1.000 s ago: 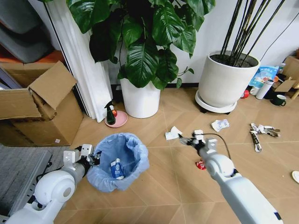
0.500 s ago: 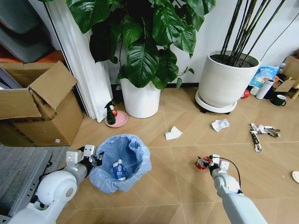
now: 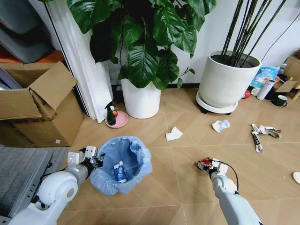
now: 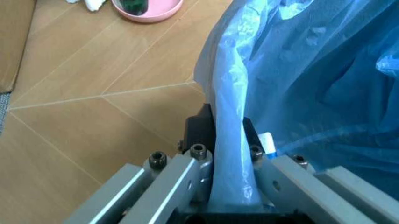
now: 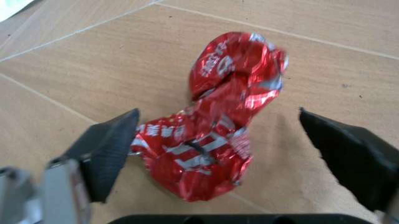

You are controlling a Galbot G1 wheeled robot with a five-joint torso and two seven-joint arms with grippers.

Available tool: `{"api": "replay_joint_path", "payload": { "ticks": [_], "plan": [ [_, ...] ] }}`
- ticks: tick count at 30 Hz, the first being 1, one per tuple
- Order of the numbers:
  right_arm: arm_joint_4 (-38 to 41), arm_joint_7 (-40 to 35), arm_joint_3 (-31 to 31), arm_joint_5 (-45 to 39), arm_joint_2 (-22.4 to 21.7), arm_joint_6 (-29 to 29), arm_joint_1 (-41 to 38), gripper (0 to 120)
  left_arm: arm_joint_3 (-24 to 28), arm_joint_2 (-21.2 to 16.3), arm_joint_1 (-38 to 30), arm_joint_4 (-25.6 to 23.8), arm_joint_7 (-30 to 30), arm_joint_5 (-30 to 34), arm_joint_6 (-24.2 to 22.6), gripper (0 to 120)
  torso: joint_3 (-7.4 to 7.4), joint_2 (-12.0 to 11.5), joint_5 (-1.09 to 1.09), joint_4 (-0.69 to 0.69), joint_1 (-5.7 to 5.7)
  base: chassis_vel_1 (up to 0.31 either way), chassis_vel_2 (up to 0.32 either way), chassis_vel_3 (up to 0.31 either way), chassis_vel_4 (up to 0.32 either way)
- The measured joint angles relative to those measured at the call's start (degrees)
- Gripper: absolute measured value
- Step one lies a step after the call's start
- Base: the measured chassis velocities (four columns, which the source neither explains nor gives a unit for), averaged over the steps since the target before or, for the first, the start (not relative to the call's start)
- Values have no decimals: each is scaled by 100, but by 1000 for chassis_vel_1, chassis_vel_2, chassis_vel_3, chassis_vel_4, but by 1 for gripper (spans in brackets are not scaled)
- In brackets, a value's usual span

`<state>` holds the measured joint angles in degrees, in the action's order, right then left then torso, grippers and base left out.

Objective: Pick up the trash bin and place the garbage on the floor into it.

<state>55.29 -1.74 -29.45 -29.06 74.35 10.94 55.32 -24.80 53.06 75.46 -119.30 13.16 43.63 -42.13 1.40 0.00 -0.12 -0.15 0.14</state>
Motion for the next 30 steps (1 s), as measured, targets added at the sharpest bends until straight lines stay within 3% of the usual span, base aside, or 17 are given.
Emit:
{"api": "replay_joint_path", "payload": {
  "ticks": [5,8,12,15,19,21,25,30],
  "plan": [
    [-23,1,-31,-1,15,-4,-6,76,3,-8,-6,0,-22,-9,0,0,0,0,0,0,0,0,0,0,0],
    [-16,4,-49,-1,37,-16,25,60,3,-24,8,-24,-35,-14,0,0,0,0,0,0,0,0,0,0,0],
    [-9,3,-62,2,57,-23,30,51,-10,-47,20,-42,-45,-14,0,0,0,0,1,0,0,0,0,0,0],
    [23,-4,-82,20,83,-34,41,35,-33,-81,26,-51,-70,-13,0,0,0,0,1,0,0,0,0,0,0],
    [62,-11,-100,25,92,-42,60,25,-34,-82,30,-59,-78,-14,1,0,0,0,-1,0,0,0,0,0,0],
    [109,-27,-120,26,94,-45,90,14,-30,-79,40,-66,-84,-20,0,0,0,0,0,0,0,0,0,0,0],
    [163,-48,-166,26,94,-44,131,6,-26,-79,46,-74,-110,-37,0,0,0,0,1,0,0,0,0,0,0],
    [330,-87,-233,39,92,-59,210,6,-28,-89,65,-107,-117,-42,0,0,0,0,2,-1,0,0,0,0,0]
  ]
}}
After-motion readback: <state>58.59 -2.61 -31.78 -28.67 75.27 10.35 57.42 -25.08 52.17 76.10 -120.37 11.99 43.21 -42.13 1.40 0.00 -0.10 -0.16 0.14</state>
